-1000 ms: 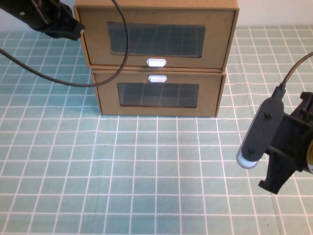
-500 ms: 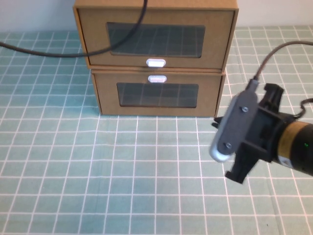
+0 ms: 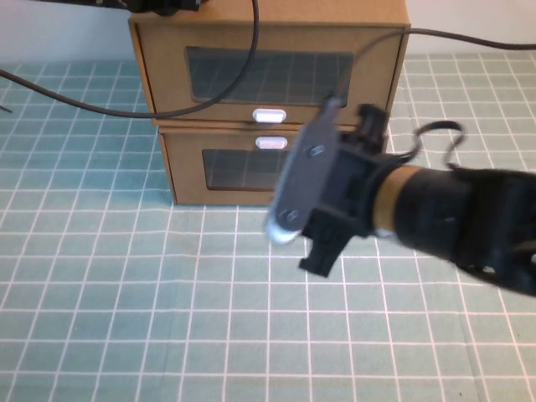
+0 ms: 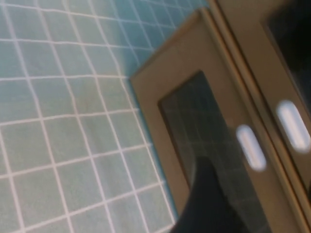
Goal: Open the shoe box
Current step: 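Pull the top drawer of the cardboard box fully open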
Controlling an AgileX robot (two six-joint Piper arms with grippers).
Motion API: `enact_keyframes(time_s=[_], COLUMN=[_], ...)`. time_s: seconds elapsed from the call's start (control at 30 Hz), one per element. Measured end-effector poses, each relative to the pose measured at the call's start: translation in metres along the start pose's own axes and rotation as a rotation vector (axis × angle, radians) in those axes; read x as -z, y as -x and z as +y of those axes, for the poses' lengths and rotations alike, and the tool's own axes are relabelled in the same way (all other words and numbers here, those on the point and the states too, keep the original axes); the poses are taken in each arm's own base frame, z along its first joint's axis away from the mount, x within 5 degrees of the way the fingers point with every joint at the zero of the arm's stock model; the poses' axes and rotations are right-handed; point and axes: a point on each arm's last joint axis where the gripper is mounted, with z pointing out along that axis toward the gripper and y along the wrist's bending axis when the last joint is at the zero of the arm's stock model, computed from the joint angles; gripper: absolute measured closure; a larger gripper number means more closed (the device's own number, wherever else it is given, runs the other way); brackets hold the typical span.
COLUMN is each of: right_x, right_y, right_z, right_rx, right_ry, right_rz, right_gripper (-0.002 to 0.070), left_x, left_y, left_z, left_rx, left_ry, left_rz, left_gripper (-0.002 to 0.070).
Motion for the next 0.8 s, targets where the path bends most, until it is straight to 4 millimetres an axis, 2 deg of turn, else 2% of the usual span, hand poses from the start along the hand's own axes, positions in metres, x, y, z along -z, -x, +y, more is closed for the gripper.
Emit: enact_keyframes(time_s=[0.13, 0.23, 0.4, 0.57, 0.8], right_x=[-0.017, -0.038, -0.07, -0.082, -0.09], right_y=[0.015, 0.018, 0.025, 0.035, 0.031], right_z=[0.011, 0.014, 0.011, 0.013, 0.017], right_rx=[0.145, 0.215, 0.248, 0.359, 0.41], right_ry=[0.01, -0.021, -0.193, -0.33, -0.362], right_rz=[0.04, 0.148, 0.274, 0.256, 0.277], right_gripper=[0.0283, 0.0297, 0.0308, 0.0308, 0.0308], left_x=[-0.004, -0.006, -0.01, -0.01, -0.01], left_y=[-0.004, -0.006, -0.008, -0.007, -0.008], left_z=[0.001, 0.001, 0.001, 0.001, 0.001], left_rx=[0.015, 0.028, 0.078, 0.086, 0.09], left_ry=[-0.018, -0.027, -0.051, -0.056, -0.059], left_rz=[0.017, 0.021, 0.025, 0.024, 0.023], left_gripper=[0.0678, 0.0679, 0.0678, 0.0678, 0.0678])
